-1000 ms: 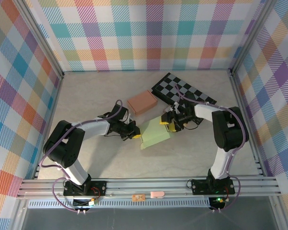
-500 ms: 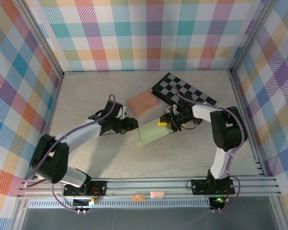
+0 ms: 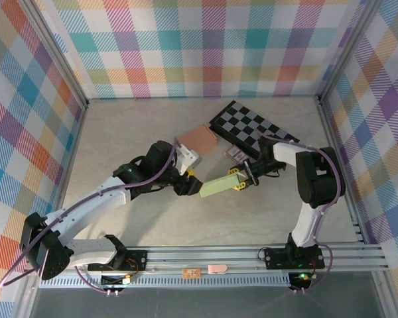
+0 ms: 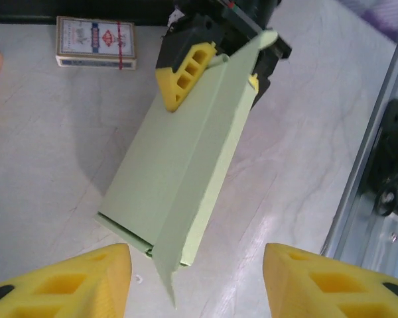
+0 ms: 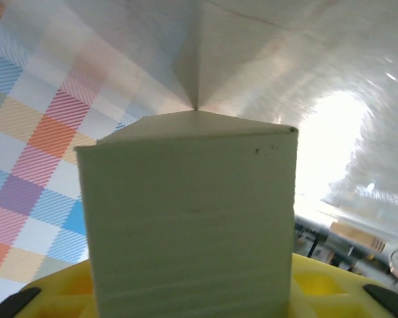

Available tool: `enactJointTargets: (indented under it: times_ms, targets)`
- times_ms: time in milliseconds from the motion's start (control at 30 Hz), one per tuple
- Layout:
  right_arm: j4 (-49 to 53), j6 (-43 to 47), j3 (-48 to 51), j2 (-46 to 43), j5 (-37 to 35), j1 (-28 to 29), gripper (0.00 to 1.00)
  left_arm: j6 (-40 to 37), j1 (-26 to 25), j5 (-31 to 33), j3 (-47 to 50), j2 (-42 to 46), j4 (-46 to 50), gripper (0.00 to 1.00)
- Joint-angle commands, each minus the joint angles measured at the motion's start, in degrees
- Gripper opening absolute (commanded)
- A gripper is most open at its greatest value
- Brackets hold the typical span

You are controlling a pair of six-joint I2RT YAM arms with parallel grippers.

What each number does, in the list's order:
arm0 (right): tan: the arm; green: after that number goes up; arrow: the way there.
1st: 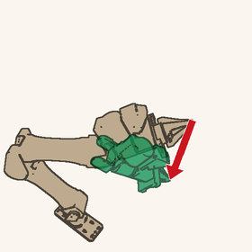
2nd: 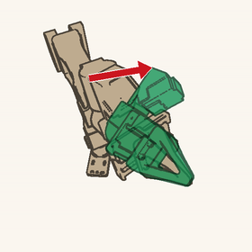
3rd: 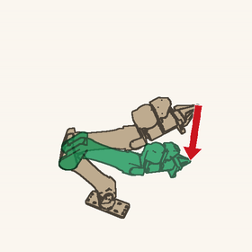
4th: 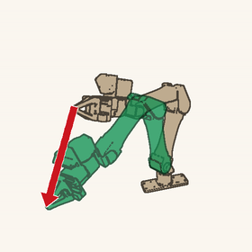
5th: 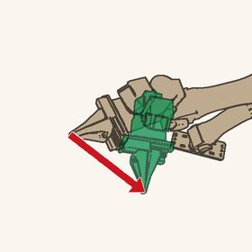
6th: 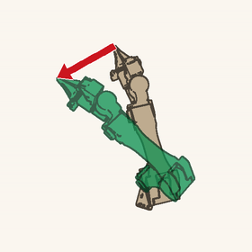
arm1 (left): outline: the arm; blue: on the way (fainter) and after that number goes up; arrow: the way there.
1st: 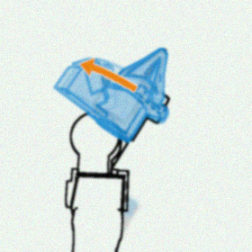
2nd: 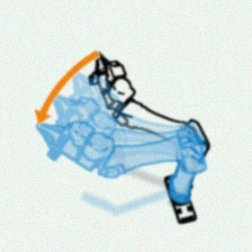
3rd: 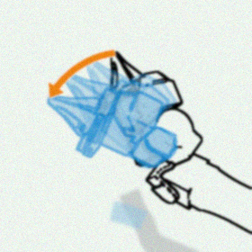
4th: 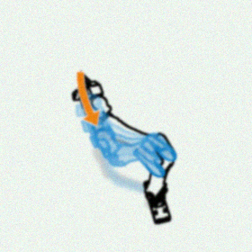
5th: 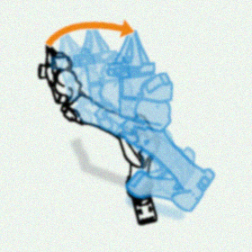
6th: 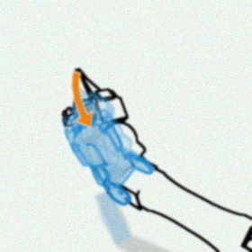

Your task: Fold the paper box

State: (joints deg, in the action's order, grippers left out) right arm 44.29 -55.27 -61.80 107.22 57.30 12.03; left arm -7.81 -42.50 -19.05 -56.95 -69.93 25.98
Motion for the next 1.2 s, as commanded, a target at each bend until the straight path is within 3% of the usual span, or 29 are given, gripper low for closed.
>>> enactJointTargets:
  times_ms: [0,167,400,667,1167]
  targets:
    - [4.44,-4.63,-0.51,0.58,1.70,-0.58,0.39,-8.66,-0.99,3.02,-2.27,-2.22,6.42,0.55]
    - [-0.01,-12.04,2.03,0.10,2.56,-0.83,0.40,-6.60,-0.96,3.25,-2.93,-6.04,5.75,0.56]
    - [-1.27,-15.66,3.88,0.44,2.07,-1.12,0.41,-5.09,-1.25,10.32,-4.68,-10.62,4.60,0.56]
    - [-2.33,-16.66,4.06,1.40,1.33,-1.31,0.42,-2.25,-1.30,9.95,-6.33,-15.35,2.10,0.56]
    - [-4.84,-18.30,5.28,2.25,1.15,-2.71,0.44,-5.01,-1.77,10.12,-8.00,-18.31,-0.58,0.56]
